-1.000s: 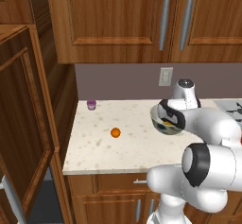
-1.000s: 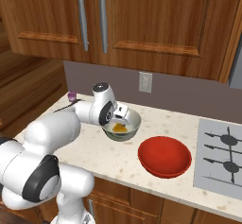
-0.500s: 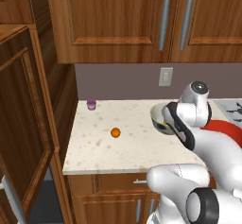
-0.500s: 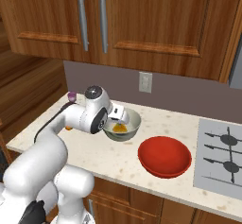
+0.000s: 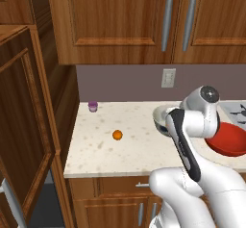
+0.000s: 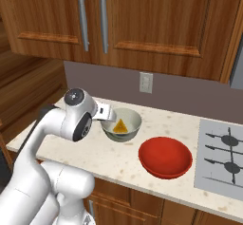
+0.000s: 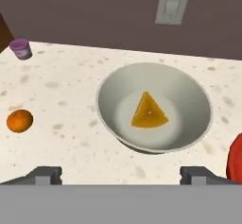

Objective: Pick both bowls and place them on the counter. Then place the tangerine in one bowl and place the cheese in the other bowl.

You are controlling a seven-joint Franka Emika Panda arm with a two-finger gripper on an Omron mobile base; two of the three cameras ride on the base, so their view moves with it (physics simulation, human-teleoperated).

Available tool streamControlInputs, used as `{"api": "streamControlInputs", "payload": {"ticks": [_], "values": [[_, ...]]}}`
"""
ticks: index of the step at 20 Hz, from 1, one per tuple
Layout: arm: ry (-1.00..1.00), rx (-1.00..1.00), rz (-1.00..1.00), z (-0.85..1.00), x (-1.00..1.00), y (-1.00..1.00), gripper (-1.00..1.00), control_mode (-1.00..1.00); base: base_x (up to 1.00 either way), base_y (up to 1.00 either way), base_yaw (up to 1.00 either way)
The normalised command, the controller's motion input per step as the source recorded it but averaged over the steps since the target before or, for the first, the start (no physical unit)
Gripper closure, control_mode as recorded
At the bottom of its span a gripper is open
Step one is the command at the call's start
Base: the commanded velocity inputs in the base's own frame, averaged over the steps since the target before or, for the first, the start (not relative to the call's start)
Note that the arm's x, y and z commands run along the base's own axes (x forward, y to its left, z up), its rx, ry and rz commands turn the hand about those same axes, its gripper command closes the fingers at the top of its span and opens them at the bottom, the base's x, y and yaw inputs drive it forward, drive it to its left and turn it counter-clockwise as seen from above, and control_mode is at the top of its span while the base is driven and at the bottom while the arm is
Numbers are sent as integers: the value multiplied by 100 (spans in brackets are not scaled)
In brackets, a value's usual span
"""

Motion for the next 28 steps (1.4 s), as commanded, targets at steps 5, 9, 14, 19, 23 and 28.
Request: {"api": "streamControlInputs", "payload": {"ticks": [5,9,14,19,23,28], "values": [[0,0,9,42,-46,44,-100,-100,0,0,0],[6,0,5,45,-38,48,-100,-100,0,0,0],[0,-2,2,17,-42,60,-100,-100,0,0,0],[0,-3,0,-8,-30,76,-100,-100,0,0,0],[0,0,0,-17,-3,67,-100,-100,0,0,0],[2,0,0,-31,6,58,-100,-100,0,0,0]]}}
